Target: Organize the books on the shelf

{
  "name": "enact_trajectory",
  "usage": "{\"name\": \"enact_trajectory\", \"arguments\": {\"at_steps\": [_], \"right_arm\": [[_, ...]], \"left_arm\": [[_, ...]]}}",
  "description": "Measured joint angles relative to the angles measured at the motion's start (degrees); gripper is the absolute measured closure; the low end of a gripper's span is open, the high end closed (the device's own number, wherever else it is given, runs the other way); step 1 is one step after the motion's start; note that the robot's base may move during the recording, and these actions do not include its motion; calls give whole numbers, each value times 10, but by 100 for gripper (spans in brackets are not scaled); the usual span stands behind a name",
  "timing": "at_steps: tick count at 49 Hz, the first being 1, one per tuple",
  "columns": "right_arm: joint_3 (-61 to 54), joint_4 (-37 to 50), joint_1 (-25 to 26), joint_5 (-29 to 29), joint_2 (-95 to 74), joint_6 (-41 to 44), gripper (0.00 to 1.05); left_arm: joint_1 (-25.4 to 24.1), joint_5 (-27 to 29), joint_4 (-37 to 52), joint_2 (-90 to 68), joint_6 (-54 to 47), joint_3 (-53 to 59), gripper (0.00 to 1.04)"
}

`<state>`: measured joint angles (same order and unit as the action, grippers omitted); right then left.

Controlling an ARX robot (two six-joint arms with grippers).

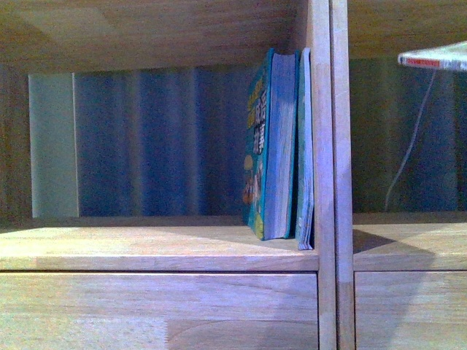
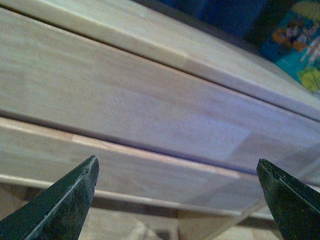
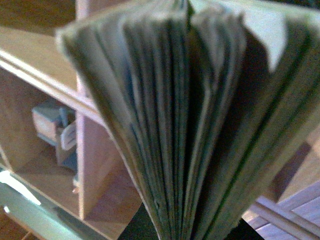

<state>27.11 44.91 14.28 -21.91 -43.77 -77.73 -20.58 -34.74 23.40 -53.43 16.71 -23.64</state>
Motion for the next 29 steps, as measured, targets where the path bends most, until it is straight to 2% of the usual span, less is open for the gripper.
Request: {"name": "enact_trajectory", "arguments": {"at_steps": [6,12,19,29], "right_arm": [[-12,21,-40,0,37,8,97],[-14,34,-89,2,41,39,97],[-11,36,-152,13,24,91,97],[5,52,-231,43,-49,174,97]], "left_arm": [[44,10,24,-125,59,-90,7],[83,-38,7,-203,131,-162,7],[132,-127,24,-278,264,-239,7],[200,-158,80,-289,395,-289,7]]}}
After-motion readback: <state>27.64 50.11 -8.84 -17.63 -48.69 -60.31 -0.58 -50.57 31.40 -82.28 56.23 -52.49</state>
